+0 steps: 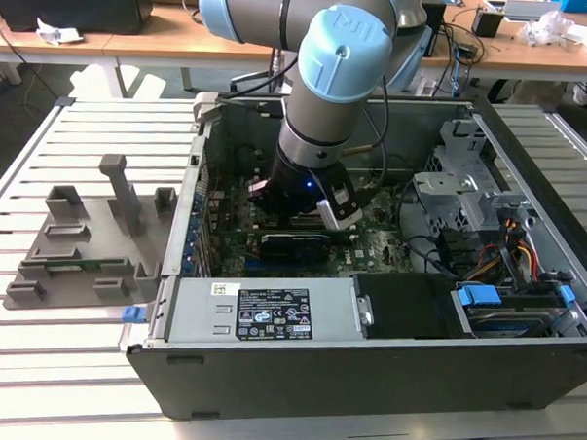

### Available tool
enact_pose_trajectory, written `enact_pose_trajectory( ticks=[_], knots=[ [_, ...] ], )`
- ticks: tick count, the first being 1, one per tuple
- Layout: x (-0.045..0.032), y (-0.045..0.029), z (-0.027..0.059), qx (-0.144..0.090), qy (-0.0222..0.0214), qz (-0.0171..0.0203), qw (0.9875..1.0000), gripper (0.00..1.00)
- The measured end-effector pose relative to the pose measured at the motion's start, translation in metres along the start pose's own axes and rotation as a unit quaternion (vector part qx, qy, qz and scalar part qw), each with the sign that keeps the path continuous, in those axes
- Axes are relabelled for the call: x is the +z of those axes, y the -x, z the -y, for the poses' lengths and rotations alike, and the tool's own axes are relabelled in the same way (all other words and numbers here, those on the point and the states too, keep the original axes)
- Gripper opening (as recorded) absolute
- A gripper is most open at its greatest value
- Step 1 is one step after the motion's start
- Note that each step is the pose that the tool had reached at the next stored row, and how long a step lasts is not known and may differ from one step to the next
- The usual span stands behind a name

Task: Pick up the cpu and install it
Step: 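Install the second cpu locking lever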

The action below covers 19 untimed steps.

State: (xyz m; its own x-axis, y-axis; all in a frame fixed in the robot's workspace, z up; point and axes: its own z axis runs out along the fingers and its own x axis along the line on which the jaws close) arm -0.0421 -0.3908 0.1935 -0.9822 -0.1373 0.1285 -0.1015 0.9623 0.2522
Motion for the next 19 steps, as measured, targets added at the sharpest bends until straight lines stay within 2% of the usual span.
enact_pose_trajectory(
  ticks=[6,8,12,15,16,19],
  knots=[
    [0.0014,0.0004,-0.001,-0.001,0.0006,0.0,1.0,0.11],
    [-0.002,0.0001,-0.0023,-0.002,0.0013,0.0018,1.0,0.11],
    [-0.01,0.0003,-0.0094,-0.002,0.0007,0.0015,1.0,0.11],
    [-0.01,0.0115,-0.0156,-0.002,0.0007,0.0003,1.0,0.11],
    [-0.0109,0.0185,-0.0159,-0.002,0.001,-0.0014,1.0,0.11],
    [-0.013,0.0335,-0.0157,0.0,0.0021,-0.0074,1.0,0.11]
  ],
)
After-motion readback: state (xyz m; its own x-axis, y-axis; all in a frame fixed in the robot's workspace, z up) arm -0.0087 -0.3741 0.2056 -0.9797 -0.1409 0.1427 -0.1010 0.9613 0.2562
